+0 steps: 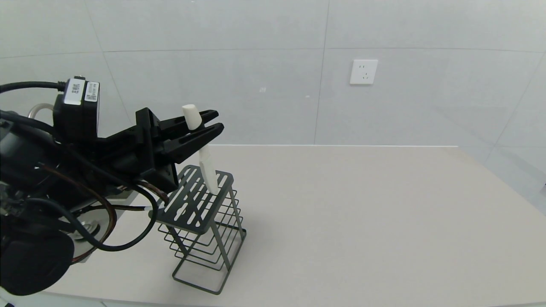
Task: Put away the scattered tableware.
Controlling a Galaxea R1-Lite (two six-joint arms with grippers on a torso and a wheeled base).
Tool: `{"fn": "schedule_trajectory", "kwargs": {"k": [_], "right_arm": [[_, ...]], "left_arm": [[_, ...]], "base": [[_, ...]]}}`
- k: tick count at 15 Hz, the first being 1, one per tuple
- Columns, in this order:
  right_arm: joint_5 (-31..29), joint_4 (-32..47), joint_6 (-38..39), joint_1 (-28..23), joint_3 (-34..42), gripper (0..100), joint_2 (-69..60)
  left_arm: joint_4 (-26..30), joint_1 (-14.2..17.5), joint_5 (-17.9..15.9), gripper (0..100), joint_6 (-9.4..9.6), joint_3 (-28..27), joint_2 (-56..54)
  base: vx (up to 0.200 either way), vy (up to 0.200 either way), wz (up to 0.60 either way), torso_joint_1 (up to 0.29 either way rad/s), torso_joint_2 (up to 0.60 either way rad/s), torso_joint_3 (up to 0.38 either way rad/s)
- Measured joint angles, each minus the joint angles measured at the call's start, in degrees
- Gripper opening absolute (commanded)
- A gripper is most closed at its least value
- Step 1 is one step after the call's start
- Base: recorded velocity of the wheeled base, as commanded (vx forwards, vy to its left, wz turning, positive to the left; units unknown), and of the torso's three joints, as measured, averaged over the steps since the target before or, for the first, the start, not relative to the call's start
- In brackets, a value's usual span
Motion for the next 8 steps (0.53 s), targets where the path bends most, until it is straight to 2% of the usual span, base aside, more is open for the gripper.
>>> {"fn": "schedule_trajectory", "kwargs": {"k": [8], "right_arm": [[0.0,0.02,0.01,0.0,-0.02,100,0.02]], "left_arm": [[0.0,0.15,0.0,0,0.16,1.24,0.2]], "base": [[0.0,0.0,0.0,0.0,0.0,0.0]]}}
